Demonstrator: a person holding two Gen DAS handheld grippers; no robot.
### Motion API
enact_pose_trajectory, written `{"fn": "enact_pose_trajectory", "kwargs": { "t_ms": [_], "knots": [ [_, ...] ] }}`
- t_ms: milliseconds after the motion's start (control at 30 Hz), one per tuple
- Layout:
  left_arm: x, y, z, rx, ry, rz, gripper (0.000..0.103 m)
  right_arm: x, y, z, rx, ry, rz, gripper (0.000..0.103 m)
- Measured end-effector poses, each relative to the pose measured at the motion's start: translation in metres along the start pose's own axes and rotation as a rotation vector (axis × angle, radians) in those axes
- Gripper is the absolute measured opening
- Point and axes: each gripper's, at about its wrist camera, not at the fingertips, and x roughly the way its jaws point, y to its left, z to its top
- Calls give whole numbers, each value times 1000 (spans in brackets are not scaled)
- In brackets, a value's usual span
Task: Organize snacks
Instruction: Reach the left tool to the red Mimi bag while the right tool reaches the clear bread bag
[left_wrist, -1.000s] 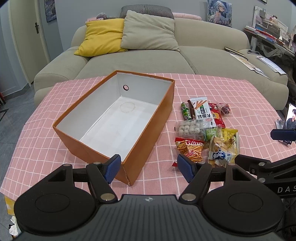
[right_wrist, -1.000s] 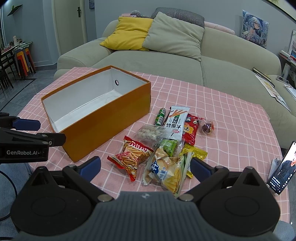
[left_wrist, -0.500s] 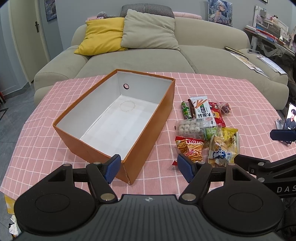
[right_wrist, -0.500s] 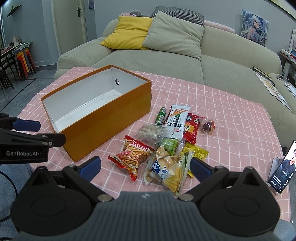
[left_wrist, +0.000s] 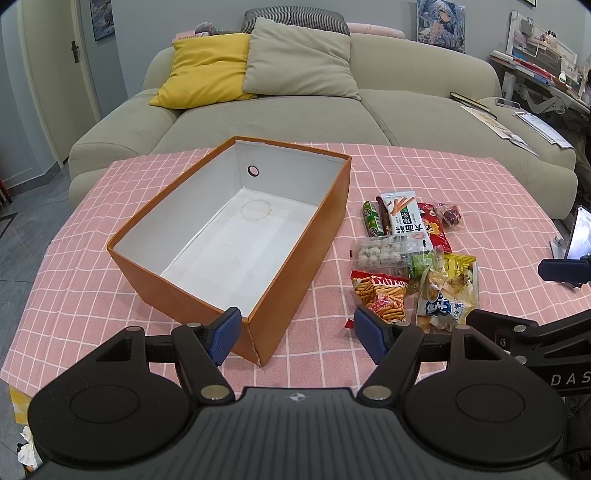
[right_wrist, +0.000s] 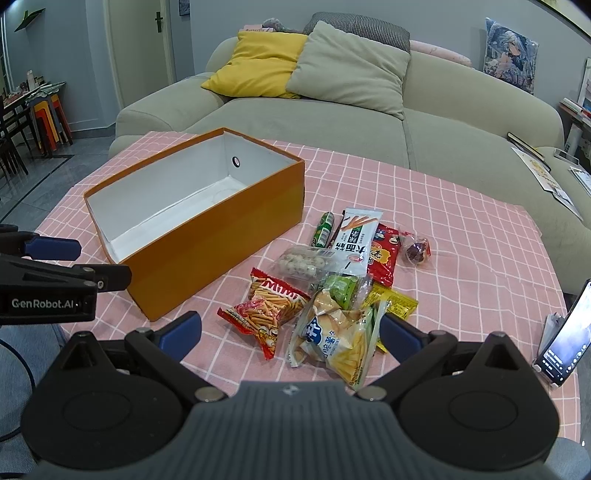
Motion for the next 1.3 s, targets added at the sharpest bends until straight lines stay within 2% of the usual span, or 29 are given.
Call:
{"fn": "enact_pose_trajectory", "kwargs": {
  "t_ms": [167,333,600,633,700,800,1033,1167,1300],
  "knots": [
    [0,0,0,-1,0,-1,82,0,2,-1,0,2,1,99],
    [-1,1,-2,-4,0,-41,81,0,0,-5,-2,-2,26,99],
    [4,-10,0,7,16,-165,65,12,-18,-19,32,21,45,98],
    [7,-14,1,14,28,-176,65,15,-21,-22,32,25,44,95],
    [14,-20,2,24,51,-209,65,21,-25,-27,31,38,34,83],
    [24,-29,4,41,69,-226,66,31,-34,-32,47,54,25,77],
    [63,-41,12,25,138,-269,67,61,-42,-28,56,83,25,78],
    [82,-45,18,1,158,-259,75,81,-47,-24,76,118,23,82],
    [106,-46,22,-23,194,-236,75,96,-52,-21,86,132,23,84]
  ]
}}
